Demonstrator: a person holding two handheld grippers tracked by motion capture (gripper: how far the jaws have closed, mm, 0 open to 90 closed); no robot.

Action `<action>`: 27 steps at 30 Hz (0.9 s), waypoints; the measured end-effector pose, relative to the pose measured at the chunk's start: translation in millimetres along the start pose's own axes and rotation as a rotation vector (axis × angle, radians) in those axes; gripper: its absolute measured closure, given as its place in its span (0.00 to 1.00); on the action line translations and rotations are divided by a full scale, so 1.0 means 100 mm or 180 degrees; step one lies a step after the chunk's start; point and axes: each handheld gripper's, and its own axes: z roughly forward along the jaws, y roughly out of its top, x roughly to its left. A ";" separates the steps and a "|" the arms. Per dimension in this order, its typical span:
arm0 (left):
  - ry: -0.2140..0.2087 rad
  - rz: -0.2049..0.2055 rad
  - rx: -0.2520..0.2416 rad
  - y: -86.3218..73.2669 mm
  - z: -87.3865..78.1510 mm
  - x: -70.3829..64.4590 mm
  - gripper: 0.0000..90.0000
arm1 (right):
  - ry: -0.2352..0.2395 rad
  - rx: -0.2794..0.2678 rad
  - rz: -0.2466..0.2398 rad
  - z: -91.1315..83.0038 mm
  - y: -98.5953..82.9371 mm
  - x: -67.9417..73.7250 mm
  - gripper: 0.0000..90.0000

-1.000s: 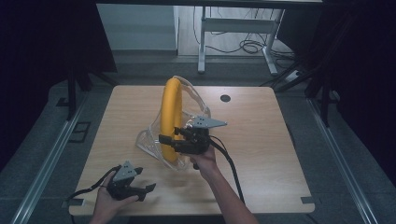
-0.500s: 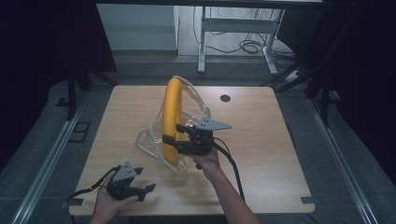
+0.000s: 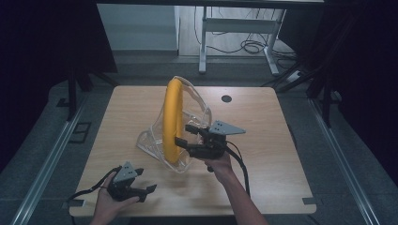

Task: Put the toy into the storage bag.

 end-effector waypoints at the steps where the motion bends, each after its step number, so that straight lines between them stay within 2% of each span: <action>1: -0.0001 -0.0002 0.0002 0.00 0.00 0.00 0.22 | -0.0012 -0.0004 0.0006 -0.02 0.00 -0.01 0.35; 12: 0.0003 -0.0002 -0.0003 0.00 -0.01 0.00 0.22 | -0.0142 0.0018 -0.0038 -0.32 -0.05 -0.11 0.35; 16: 0.0006 -0.0005 -0.0005 0.01 -0.01 0.01 0.22 | -0.0226 0.0062 -0.0077 -0.50 -0.12 -0.17 0.35; 23: 0.0011 -0.0022 -0.0008 0.01 -0.02 0.01 0.22 | -0.0336 0.0061 -0.0052 -0.79 -0.27 -0.29 0.36; 27: 0.0016 -0.0025 -0.0007 0.01 -0.02 0.01 0.22 | -0.0416 0.0128 -0.0068 -0.91 -0.36 -0.34 0.36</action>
